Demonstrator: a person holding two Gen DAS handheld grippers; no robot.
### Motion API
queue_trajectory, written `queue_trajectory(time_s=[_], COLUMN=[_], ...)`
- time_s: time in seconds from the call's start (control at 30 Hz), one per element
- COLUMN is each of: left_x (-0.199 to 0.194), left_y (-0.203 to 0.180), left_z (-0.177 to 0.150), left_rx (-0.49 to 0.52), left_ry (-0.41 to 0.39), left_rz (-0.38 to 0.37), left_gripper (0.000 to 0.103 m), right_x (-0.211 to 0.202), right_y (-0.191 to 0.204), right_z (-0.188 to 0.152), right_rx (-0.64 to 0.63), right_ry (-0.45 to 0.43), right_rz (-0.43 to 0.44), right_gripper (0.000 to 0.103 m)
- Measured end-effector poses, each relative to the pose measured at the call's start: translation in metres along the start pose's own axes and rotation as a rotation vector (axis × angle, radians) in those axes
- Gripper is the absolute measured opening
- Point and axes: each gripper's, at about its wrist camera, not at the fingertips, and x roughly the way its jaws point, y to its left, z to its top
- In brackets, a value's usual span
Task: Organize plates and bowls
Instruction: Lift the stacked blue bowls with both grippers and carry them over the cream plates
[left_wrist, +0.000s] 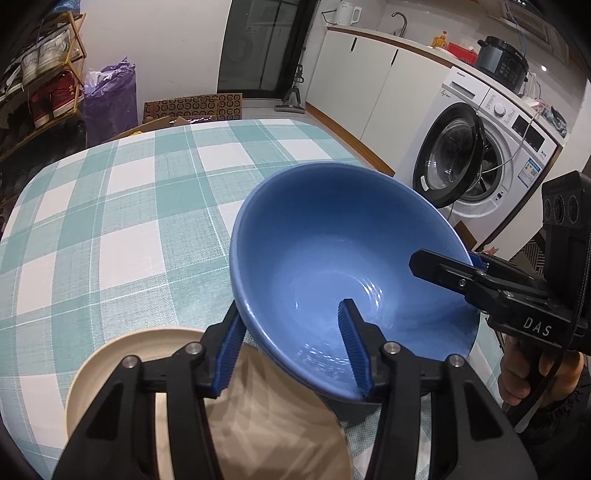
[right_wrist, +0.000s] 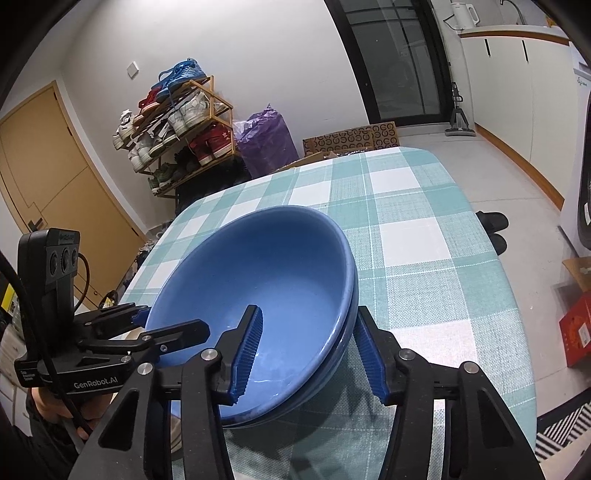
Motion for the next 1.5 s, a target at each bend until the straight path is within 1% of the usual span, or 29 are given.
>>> queue_trajectory(time_s=[0.33,0.57,0.73,1.0,1.17,1.5], left_x=[0.001,0.001,0.001,0.001,0.000,-0.003], left_y=[0.000,0.000,0.001,0.001,-0.003,-0.002], left_z=[-0.001,-0.003,-0.005,-0.006,-0.006,-0.006], left_rx=[-0.001,-0.005,-0.017,-0.025,-0.020,-0.025], left_ry=[-0.006,-0.006,-0.003,0.006,0.009,0.008], left_rz=[0.001,-0.004,-0.011,-0.017,-0.001,0.002], left_gripper=[0.050,0.049,0.051,0.051,0.050,0.049], right_x=[-0.001,-0.003,-0.005,-0.005,-0.005,-0.005], right_y=[0.002,-0.001,-0.003,-0.004,-0.003,0.001], right_z=[0.000,-0.005,-0.009,-0.013,-0.014,-0.009], right_rx=[0.002,-0.002,-0.003,0.003,0.018,0.015], right_ry=[-0.002,-0.031,-0.048,-0.049,-0.051,-0.046], right_rz=[-0.005,0.013,0.027,0.038,0.027,0.005], right_gripper=[0.053,0.053,0.052,0.052,0.051,0.051])
